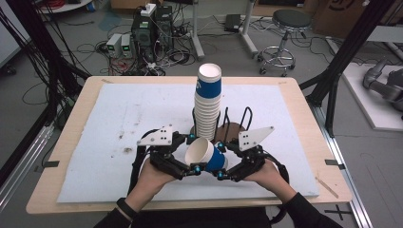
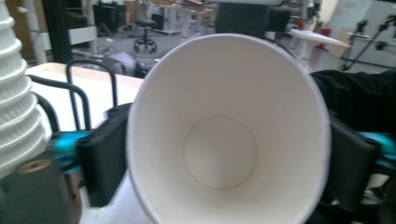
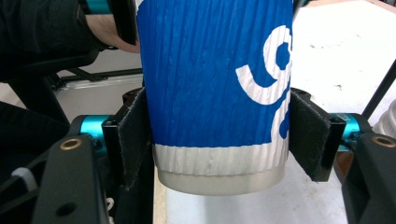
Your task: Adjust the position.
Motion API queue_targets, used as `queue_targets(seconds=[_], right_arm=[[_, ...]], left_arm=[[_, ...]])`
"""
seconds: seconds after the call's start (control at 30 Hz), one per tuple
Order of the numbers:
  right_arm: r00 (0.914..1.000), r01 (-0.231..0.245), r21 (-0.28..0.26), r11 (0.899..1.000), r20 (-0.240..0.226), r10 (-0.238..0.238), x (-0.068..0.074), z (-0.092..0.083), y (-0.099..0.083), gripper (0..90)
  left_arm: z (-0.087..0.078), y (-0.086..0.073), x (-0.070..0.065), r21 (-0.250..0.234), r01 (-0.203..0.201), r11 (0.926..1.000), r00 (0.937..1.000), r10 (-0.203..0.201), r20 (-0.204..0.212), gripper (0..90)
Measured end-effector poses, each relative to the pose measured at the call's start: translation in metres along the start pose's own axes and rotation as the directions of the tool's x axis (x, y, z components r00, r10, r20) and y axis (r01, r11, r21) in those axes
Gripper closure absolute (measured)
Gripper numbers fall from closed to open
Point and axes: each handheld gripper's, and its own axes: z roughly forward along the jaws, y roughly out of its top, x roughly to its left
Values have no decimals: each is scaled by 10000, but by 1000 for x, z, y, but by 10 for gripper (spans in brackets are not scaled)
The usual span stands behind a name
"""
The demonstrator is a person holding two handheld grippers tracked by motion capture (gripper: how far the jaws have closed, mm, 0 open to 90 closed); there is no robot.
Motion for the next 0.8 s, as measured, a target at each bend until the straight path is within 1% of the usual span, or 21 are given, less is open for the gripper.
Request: queue_targets(seconds=[0.13,0.17,0.2,0.23,0.3,0.33,0.4,0.47,0.53,0.57,0.6,0.63,0.67,0.73,0.77,0.8], right_arm=[[9999,95,125,9999,127,-96,0,0,0,291],[9997,149,184,9997,189,-153,1,0,0,290],[9996,228,253,9994,132,-231,1,1,0,287],[9998,178,350,9992,74,-181,2,1,1,277],[9991,335,651,9973,228,-350,4,4,2,218],[9990,330,760,9966,290,-353,4,5,3,217],[9988,389,918,9950,269,-416,6,7,3,215],[9985,453,1007,9939,275,-483,7,10,3,210],[9989,405,1080,9933,202,-430,8,14,3,209],[9988,409,1143,9926,227,-438,9,16,2,210],[9989,367,1175,9924,246,-398,9,18,2,217],[9990,365,1244,9916,219,-395,9,20,1,268],[9990,379,1246,9915,182,-404,9,21,0,298],[9990,397,1003,9942,156,-414,9,22,-2,299],[9992,369,896,9953,106,-380,9,22,-2,299],[9996,260,671,9974,37,-263,8,22,-3,300]], left_arm=[[-1,3,0,343,-139,9993,9999,139,11,197],[-1,4,0,451,-182,9988,9998,179,72,200],[0,6,0,553,-205,9983,9997,199,119,202],[0,8,-1,749,-329,9967,9994,319,134,204],[0,13,-3,1180,-613,9911,9981,609,73,207],[0,15,-5,1355,-766,9878,9970,770,18,210],[1,19,-8,1671,-1006,9808,9949,1012,51,214],[3,23,-11,2138,-1209,9694,9925,1225,59,217],[4,25,-13,2418,-1391,9603,9898,1423,40,218],[5,26,-14,2451,-1402,9593,9895,1443,13,218],[5,27,-15,2448,-1403,9594,9893,1459,-51,218],[5,27,-15,2394,-1404,9607,9893,1458,-47,217],[5,27,-15,2350,-1375,9622,9899,1420,-23,212],[6,25,-16,2023,-1259,9712,9914,1307,-105,181],[6,23,-15,1616,-1180,9798,9924,1223,-167,168],[6,21,-15,1258,-1071,9863,9936,1107,-224,160]])
